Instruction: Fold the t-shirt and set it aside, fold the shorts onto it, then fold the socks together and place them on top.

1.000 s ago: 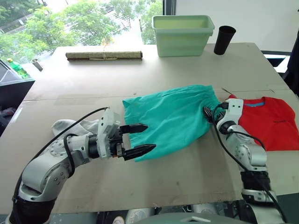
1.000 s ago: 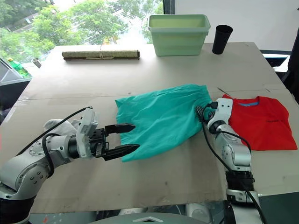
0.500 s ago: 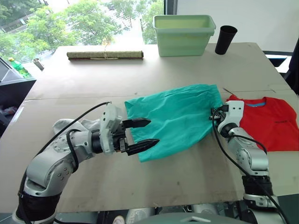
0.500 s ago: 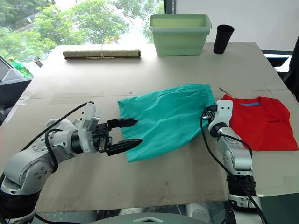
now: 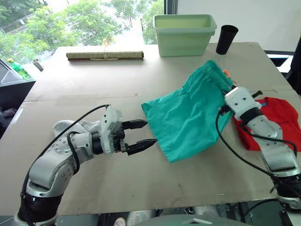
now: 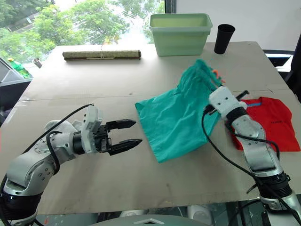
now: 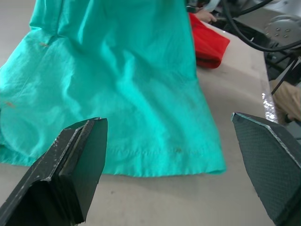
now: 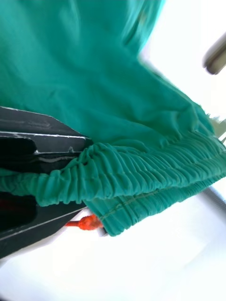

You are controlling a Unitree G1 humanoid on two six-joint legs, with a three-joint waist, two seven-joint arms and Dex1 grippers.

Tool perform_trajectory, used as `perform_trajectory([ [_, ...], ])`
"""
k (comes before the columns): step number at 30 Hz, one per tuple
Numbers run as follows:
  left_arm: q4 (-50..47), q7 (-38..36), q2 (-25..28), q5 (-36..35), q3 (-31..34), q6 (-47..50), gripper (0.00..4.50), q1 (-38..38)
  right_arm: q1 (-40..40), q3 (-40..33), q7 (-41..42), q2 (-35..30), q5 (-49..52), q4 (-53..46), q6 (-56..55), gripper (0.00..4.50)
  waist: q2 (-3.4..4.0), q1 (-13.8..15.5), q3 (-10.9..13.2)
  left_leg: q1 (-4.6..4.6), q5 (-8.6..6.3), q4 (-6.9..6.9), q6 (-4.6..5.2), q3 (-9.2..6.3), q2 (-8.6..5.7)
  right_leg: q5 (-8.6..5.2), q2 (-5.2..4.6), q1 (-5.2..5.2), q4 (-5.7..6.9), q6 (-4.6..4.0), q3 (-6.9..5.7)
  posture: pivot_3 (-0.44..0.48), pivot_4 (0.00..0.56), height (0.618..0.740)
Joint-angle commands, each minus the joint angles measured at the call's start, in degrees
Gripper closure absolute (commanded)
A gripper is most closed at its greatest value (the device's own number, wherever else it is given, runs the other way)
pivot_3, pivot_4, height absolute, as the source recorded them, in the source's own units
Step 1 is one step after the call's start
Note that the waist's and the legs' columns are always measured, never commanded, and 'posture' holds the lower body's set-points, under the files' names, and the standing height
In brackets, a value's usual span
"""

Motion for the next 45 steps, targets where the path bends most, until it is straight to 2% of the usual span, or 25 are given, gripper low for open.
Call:
perform_trajectory([
  [1,-0.56,-0.43,0.56,0.35,1.16,-1.2,0.0,0.44,1.41,2.44,3.94,-1.77,-2.44,-3.78,-6.67,4.37,-0.04,0.04,0.0,0.0,0.0,0.0,0.0,-0.01,0.0,0.0,-0.01,0.0,0.0,0.0,-0.01,0.0,0.15,0.731],
  [5,-0.42,-1.96,2.17,0.85,2.4,-1.4,0.0,3.14,3.73,8.74,9.04,-1.26,-4.56,-2.99,-10.02,4.37,-0.21,0.18,0.01,-0.04,0.0,0.03,0.0,-0.06,-0.02,-0.01,-0.08,0.04,-0.07,-0.02,0.0,0.0,0.15,0.731],
  [7,-0.27,-2.9,3.19,0.85,3.21,-1.49,0.0,4.38,3.15,12.21,12.86,0.41,-3.87,-2.71,-8.53,4.37,-0.21,0.18,0.02,-0.05,0.0,0.04,0.0,-0.08,-0.01,-0.06,-0.09,0.03,-0.07,-0.1,0.06,0.0,0.15,0.731],
  [8,-0.24,-3.44,3.88,0.64,3.73,-1.3,0.0,4.9,2.67,13.78,15.31,2.55,-1.53,-3.02,-4.08,4.37,-0.22,0.16,0.02,-0.05,0.0,0.04,0.0,-0.09,-0.01,-0.08,-0.09,0.03,-0.06,-0.13,0.07,0.0,0.15,0.731],
  [9,-0.2,-4.08,4.63,0.37,4.26,-1.06,0.0,5.42,1.49,15.84,17.88,3.91,-0.93,-2.65,-2.53,3.82,-0.24,0.04,0.01,-0.04,0.0,0.04,0.0,-0.11,0.01,-0.08,-0.08,0.03,-0.06,-0.13,0.06,0.0,0.15,0.731],
  [12,-0.79,-4.93,6.26,-0.66,5.05,0.15,0.0,6.0,0.3,16.14,21.18,8.69,3.77,-4.07,6.6,3.0,-0.24,-0.01,0.02,-0.04,0.0,0.05,0.0,-0.14,0.07,-0.07,-0.04,0.02,-0.05,-0.14,0.07,0.0,0.15,0.731],
  [13,-0.74,-5.18,6.7,-0.95,5.24,0.53,0.0,5.91,0.43,16.24,23.35,8.92,5.39,-5.37,10.23,2.28,-0.2,0.24,0.04,-0.05,0.0,0.05,-0.01,-0.19,0.07,-0.08,-0.04,0.02,-0.04,-0.15,0.03,0.0,0.15,0.731],
  [15,-0.29,-6.07,7.45,-1.2,5.24,1.05,0.0,5.7,1.21,16.73,28.5,6.94,8.37,-8.56,16.96,1.4,-0.23,0.68,0.04,-0.06,0.0,0.05,0.0,-0.21,-0.03,-0.07,-0.16,0.03,-0.05,-0.14,-0.02,0.0,0.15,0.731],
  [16,0.09,-6.67,7.75,-1.11,4.97,1.03,0.0,5.54,1.78,16.33,30.88,5.45,10.49,-10.49,20.82,1.3,-0.2,1.03,0.06,-0.08,-0.01,0.06,-0.01,-0.22,-0.06,-0.07,-0.2,0.03,-0.06,-0.14,-0.03,0.0,0.15,0.731],
  [17,0.57,-7.06,7.81,-1.05,4.67,1.05,0.0,5.12,1.94,15.72,33.32,3.49,12.42,-12.16,23.25,0.79,-0.21,1.2,0.05,-0.1,-0.01,0.06,0.0,-0.21,-0.11,-0.07,-0.27,0.03,-0.09,-0.14,-0.04,0.0,0.15,0.731],
  [21,2.16,-7.4,6.93,-0.7,3.24,1.01,0.0,2.91,0.6,8.76,36.56,-0.04,20.22,-16.03,30.4,0.79,-0.22,1.42,0.07,-0.11,-0.02,0.06,0.0,-0.22,-0.11,-0.07,-0.29,0.04,-0.12,-0.14,-0.06,0.0,0.15,0.731],
  [26,4.39,-7.81,4.87,0.65,1.29,-0.41,0.0,0.71,-2.41,-3.62,37.03,0.59,37.44,-23.42,46.67,0.79,-0.24,1.37,0.06,-0.1,-0.02,0.04,0.0,-0.25,-0.06,-0.07,-0.28,0.03,-0.12,-0.14,-0.06,0.0,0.15,0.731],
  [28,5.22,-7.07,3.3,0.67,0.62,-0.64,0.0,-0.61,-4.58,-10.14,35.58,2.12,46.34,-24.48,54.1,0.79,-0.22,1.44,0.07,-0.12,-0.02,0.02,0.0,-0.25,-0.05,-0.07,-0.29,0.03,-0.14,-0.14,-0.07,0.0,0.15,0.731],
  [29,5.4,-6.67,2.52,0.93,0.13,-0.85,0.0,-1.19,-6.52,-12.24,32.02,4.27,47.03,-22.99,56.76,0.79,-0.25,1.41,0.07,-0.13,-0.02,0.02,0.0,-0.25,-0.05,-0.07,-0.3,0.03,-0.14,-0.14,-0.07,0.0,0.15,0.731],
  [32,5.16,-5.54,0.83,1.39,0.04,-1.61,0.0,-1.28,-10.7,-8.57,25.05,6.43,42.46,-17.63,56.93,0.79,-0.27,1.3,0.05,-0.14,-0.02,0.02,-0.01,-0.25,-0.06,-0.06,-0.3,0.03,-0.15,-0.14,-0.05,0.0,0.15,0.731],
  [37,2.94,-3.92,-0.18,1.26,1.66,-2.31,0.0,1.88,-16.34,2.6,22.6,9.07,37.65,-7.94,53.79,0.79,-0.24,0.85,0.06,-0.13,-0.02,-0.05,0.0,-0.22,-0.08,-0.06,-0.31,-0.01,-0.15,-0.16,-0.01,0.0,0.15,0.731],
  [40,0.88,-2.51,-0.44,1.14,2.65,-2.47,0.0,3.93,-19.63,9.81,24.03,6.93,32.47,-2.65,49.96,0.79,-0.23,0.6,0.08,-0.15,-0.02,-0.09,0.0,-0.22,-0.09,-0.06,-0.31,-0.05,-0.15,-0.16,-0.02,0.0,0.15,0.731],
  [41,0.39,-2.1,-0.52,1.23,3.04,-2.6,0.0,4.55,-20.5,11.74,23.95,6.29,30.24,-1.06,47.87,1.28,-0.22,0.63,0.08,-0.16,-0.02,-0.08,-0.01,-0.23,-0.1,-0.06,-0.32,-0.05,-0.17,-0.16,-0.03,0.0,0.15,0.731],
  [42,-0.12,-1.56,-0.69,1.08,3.5,-2.51,0.0,5.13,-21.17,12.08,23.75,6.41,29.64,0.07,46.95,1.51,-0.24,0.66,0.07,-0.16,-0.02,-0.08,0.0,-0.24,-0.14,-0.06,-0.35,-0.04,-0.17,-0.16,-0.05,0.0,0.15,0.731],
  [45,-1.74,-0.28,-1.05,0.95,4.7,-2.66,0.0,7.36,-22.93,10.52,24.68,7.01,30.78,0.34,46.65,2.81,-0.23,0.58,0.07,-0.16,-0.02,-0.07,0.0,-0.24,-0.16,-0.06,-0.36,-0.02,-0.18,-0.15,-0.05,0.0,0.15,0.731],
])
